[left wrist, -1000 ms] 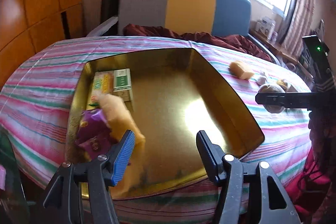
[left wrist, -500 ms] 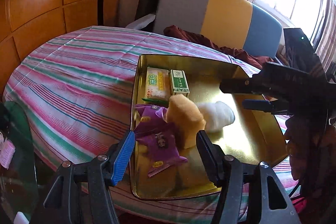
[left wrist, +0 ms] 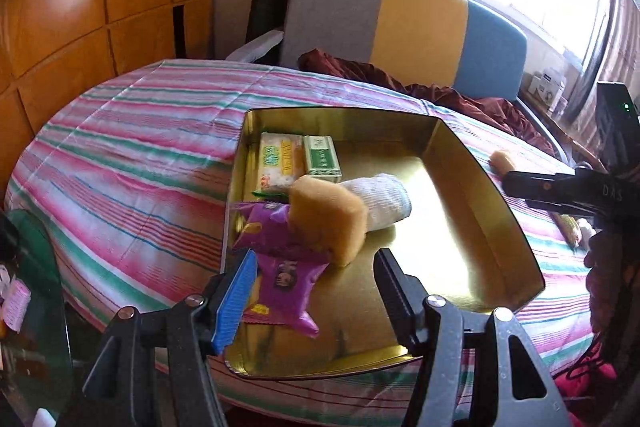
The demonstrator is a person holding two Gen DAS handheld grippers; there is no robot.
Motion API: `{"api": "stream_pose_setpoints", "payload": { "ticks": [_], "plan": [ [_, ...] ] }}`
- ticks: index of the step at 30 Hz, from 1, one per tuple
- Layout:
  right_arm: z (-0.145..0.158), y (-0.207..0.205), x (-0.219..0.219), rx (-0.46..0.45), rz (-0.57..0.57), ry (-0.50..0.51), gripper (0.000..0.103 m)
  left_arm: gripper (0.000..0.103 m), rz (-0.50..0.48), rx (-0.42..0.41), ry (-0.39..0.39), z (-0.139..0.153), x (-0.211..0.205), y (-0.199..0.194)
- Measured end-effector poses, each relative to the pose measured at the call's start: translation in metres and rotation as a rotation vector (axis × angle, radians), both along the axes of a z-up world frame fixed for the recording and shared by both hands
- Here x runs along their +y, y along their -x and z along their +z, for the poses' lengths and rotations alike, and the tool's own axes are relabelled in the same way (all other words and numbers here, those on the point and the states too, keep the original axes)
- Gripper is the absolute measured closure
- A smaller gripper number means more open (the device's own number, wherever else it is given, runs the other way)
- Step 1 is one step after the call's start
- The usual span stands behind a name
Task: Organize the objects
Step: 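Move the left tool to the pile and grasp the yellow sponge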
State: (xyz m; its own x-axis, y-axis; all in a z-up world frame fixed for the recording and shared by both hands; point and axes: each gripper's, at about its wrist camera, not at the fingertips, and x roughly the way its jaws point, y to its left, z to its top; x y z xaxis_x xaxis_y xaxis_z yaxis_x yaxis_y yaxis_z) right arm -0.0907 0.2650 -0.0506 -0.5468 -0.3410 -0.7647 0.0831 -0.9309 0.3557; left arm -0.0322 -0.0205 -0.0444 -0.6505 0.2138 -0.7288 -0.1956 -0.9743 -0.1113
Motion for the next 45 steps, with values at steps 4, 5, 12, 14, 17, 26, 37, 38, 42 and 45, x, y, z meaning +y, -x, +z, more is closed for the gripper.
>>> {"api": "stream_pose_setpoints", "payload": {
  "ticks": [4, 5, 12, 14, 17, 26, 37, 38, 42, 45],
  "plan": [
    [0.005, -0.015, 0.034, 0.015, -0.062, -0.047, 0.000, 0.042, -0.039, 0.017, 0.020, 0.006, 0.015, -0.004],
    [0.006, -0.018, 0.042, 0.018, -0.076, -0.055, 0.000, 0.042, -0.050, 0.021, 0.025, 0.008, 0.019, -0.005],
    [0.015, -0.035, 0.111, 0.030, -0.213, -0.104, 0.000, 0.042, -0.138, 0.042, 0.049, 0.016, 0.049, -0.013],
    [0.019, -0.040, 0.136, 0.037, -0.265, -0.120, 0.000, 0.042, -0.163, 0.044, 0.054, 0.017, 0.059, -0.015],
    [0.026, -0.048, 0.174, 0.047, -0.354, -0.150, 0.000, 0.042, -0.201, 0.046, 0.060, 0.019, 0.073, -0.015],
    [0.013, -0.092, 0.321, 0.075, -0.865, -0.137, 0.000, 0.041, -0.354, 0.054, 0.074, 0.025, 0.135, -0.024],
    [-0.005, -0.136, 0.380, 0.070, -1.099, 0.248, 0.000, 0.041, -0.531, 0.006, 0.077, 0.023, 0.233, -0.017],
    [-0.006, -0.137, 0.380, 0.072, -1.100, 0.262, 0.000, 0.041, -0.535, -0.006, 0.071, 0.023, 0.241, -0.013],
    [-0.011, -0.136, 0.380, 0.065, -1.086, 0.312, 0.000, 0.041, -0.538, -0.056, 0.071, 0.019, 0.267, 0.006],
    [-0.014, -0.134, 0.377, 0.058, -1.060, 0.335, 0.000, 0.038, -0.537, -0.078, 0.086, 0.016, 0.285, 0.023]
  ]
}}
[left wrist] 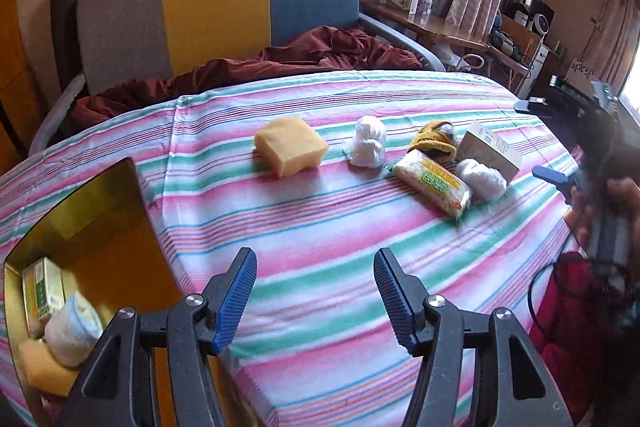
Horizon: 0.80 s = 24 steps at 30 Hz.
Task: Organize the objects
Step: 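Move the left tool to the pile and grasp the yellow sponge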
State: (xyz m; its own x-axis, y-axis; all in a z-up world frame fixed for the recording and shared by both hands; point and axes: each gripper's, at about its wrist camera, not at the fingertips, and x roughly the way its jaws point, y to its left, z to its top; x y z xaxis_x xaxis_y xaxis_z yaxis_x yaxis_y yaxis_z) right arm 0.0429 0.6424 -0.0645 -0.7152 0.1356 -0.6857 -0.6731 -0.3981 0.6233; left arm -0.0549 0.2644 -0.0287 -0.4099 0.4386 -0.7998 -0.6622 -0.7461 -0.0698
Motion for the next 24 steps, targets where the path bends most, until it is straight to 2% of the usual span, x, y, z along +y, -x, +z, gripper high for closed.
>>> {"api": "stream_pose_setpoints", "payload": {
  "ticks": [3, 10, 15, 22, 24],
  "plan": [
    [0.000, 0.005, -0.003, 0.004, 0.027, 0.003, 0.000, 0.025, 0.010, -0.026, 0.014, -0.005, 0.018, 0.021],
    [-0.006, 0.010, -0.005, 0.017, 0.076, 0.037, 0.000, 0.020, 0.129, -0.113, 0.048, -0.032, 0.052, 0.090],
    [-0.011, 0.016, -0.007, 0.008, 0.111, 0.059, 0.000, 0.012, 0.190, -0.139, 0.031, -0.045, 0.073, 0.126],
    [-0.013, 0.022, -0.010, 0.007, 0.143, 0.070, 0.000, 0.011, 0.258, -0.195, 0.073, -0.078, 0.096, 0.168],
    [-0.014, 0.023, -0.010, 0.002, 0.140, 0.066, 0.000, 0.017, 0.248, -0.174, 0.075, -0.080, 0.097, 0.167]
  ]
}}
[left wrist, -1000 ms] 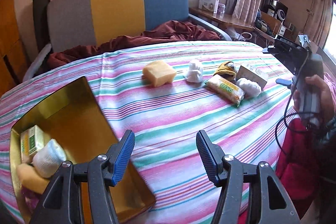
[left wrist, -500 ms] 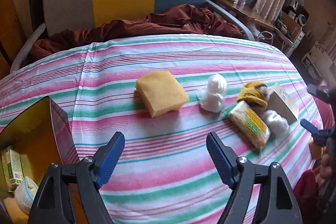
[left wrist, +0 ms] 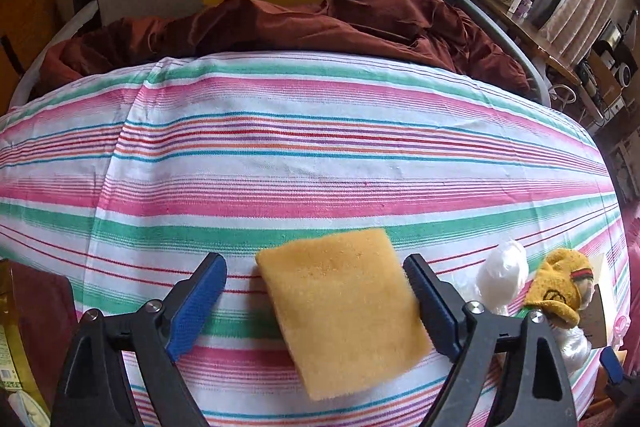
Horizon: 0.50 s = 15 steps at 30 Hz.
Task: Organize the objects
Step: 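Move the left tool to the pile and grasp the yellow sponge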
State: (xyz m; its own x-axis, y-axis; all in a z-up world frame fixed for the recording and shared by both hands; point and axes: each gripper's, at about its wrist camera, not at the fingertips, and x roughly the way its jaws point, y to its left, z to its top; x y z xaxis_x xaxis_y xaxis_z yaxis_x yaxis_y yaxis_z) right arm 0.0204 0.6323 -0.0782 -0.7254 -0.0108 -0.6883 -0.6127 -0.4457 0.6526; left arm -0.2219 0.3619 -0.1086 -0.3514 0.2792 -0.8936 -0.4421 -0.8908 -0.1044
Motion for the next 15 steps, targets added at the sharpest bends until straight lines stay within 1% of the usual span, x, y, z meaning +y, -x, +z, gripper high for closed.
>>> {"api": "stream_pose_setpoints", "payload": {
  "ticks": [1, 2, 3, 4, 5, 7, 9, 12, 15],
  "plan": [
    [0.000, 0.000, 0.000, -0.004, -0.003, -0.001, 0.000, 0.024, -0.019, 0.013, -0.008, 0.001, 0.000, -0.004],
    [0.000, 0.000, 0.001, -0.005, -0.005, 0.000, 0.000, 0.038, -0.048, 0.014, -0.029, 0.004, 0.001, -0.008],
    [0.000, 0.001, 0.002, -0.006, -0.007, -0.001, 0.000, 0.043, -0.068, 0.016, -0.029, 0.006, 0.001, -0.013],
    [0.000, 0.000, 0.002, -0.008, -0.011, -0.005, 0.000, 0.045, -0.082, 0.021, -0.021, 0.008, 0.000, -0.019],
    [0.000, 0.000, 0.003, -0.009, -0.015, -0.009, 0.000, 0.047, -0.098, 0.030, -0.021, 0.010, -0.001, -0.027],
    [0.000, -0.001, 0.004, -0.013, -0.021, -0.009, 0.000, 0.048, -0.132, 0.018, -0.034, 0.011, -0.005, -0.045],
    [-0.001, -0.003, 0.007, -0.012, -0.034, -0.001, 0.000, 0.049, -0.173, 0.029, -0.023, 0.011, -0.006, -0.067],
    [-0.002, -0.008, 0.011, -0.014, -0.064, 0.003, 0.000, 0.048, -0.231, 0.026, -0.013, 0.011, -0.013, -0.109],
    [-0.001, -0.013, 0.015, -0.009, -0.093, 0.008, 0.000, 0.048, -0.295, 0.059, 0.001, 0.010, -0.021, -0.161]
  ]
}}
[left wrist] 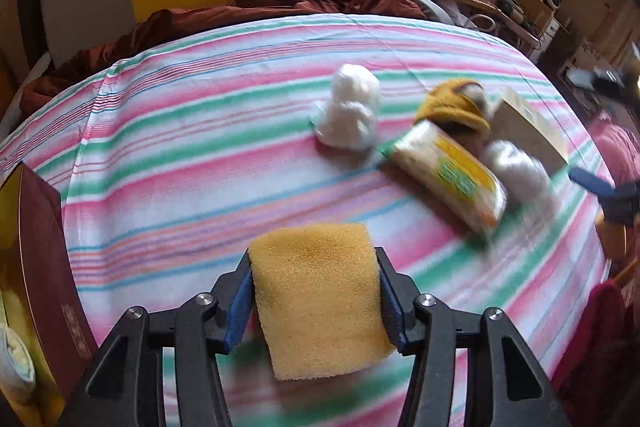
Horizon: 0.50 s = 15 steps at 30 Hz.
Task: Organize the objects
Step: 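Move the left tool to the pile and grasp the yellow sponge, then hold the sponge with left tool while right tool grasps the beige box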
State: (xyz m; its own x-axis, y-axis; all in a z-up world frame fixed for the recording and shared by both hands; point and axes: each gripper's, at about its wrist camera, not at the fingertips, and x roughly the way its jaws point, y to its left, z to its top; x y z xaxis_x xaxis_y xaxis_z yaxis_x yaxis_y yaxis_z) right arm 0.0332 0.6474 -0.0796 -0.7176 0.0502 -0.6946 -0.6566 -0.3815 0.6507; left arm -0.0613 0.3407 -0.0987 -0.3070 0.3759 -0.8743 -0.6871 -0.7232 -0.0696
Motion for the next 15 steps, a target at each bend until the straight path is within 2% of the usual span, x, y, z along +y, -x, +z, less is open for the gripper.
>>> {"api": "stream_pose_setpoints", "payload": {
  "ticks": [4, 8, 9, 13, 15],
  "plan": [
    [0.000, -0.008, 0.004, 0.007, -0.040, 0.006, 0.000, 0.048, -0.111, 0.136, -0.003, 0.001, -0.010, -0.065],
    [0.000, -0.013, 0.007, -0.002, -0.071, 0.001, 0.000, 0.048, -0.151, 0.240, -0.033, -0.001, -0.017, -0.093],
    [0.001, -0.014, 0.007, -0.009, -0.074, -0.003, 0.000, 0.048, -0.153, 0.250, -0.046, -0.004, -0.018, -0.094],
    [0.000, -0.010, 0.005, -0.057, -0.075, -0.038, 0.000, 0.048, -0.139, 0.193, -0.117, -0.017, -0.023, -0.080],
    [0.000, -0.007, 0.004, -0.084, -0.067, -0.055, 0.000, 0.049, -0.139, 0.194, -0.134, -0.019, -0.026, -0.080]
  ]
}}
